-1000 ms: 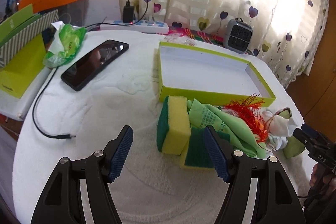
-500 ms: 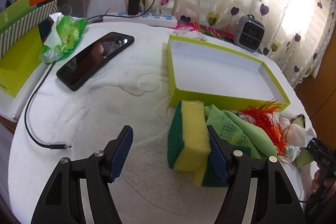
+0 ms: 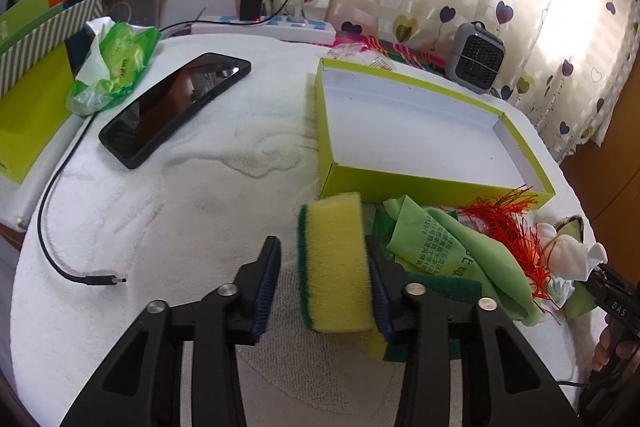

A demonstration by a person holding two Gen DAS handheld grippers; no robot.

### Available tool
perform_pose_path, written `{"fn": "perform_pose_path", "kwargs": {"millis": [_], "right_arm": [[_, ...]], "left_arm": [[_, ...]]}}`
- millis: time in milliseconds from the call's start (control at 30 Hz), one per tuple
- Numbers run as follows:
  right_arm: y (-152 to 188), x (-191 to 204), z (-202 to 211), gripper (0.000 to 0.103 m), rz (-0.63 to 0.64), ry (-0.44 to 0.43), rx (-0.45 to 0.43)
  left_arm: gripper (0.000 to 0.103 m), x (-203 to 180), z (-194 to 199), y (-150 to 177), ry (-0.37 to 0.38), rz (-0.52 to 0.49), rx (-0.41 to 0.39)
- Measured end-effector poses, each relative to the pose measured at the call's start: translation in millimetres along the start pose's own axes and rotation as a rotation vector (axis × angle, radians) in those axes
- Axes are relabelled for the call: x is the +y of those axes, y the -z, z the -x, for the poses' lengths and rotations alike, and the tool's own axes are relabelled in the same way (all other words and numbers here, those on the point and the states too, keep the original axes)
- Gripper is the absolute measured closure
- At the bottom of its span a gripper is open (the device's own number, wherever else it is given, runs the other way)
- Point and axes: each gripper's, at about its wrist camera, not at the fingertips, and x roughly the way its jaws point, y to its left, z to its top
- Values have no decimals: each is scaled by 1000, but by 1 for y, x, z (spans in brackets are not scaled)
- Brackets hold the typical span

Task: Organize soft objects
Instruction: 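Grasp the yellow-green sponge with the left tool while the right tool grasps the rolled green towel, then carry the sponge into the lime-green box and open the left tool while the right tool releases the towel there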

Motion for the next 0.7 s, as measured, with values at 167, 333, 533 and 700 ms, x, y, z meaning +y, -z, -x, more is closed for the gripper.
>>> {"fn": "perform_pose_path", "kwargs": {"millis": [167,333,533,700], "right_arm": [[0,1,1,62,-2,-8,-5],[0,0,4,63,-11,-19,-13],[-4,0,11,63,-13,-14,-36],[-12,3,19,63,-3,-11,-60]], "left_arm": [[74,-3,2,-1,-2,-9,-9],[75,-2,6,-1,-7,-11,-17],[75,0,14,-6,-13,-6,-36],[75,-2,23,-15,-9,-14,-58]]}}
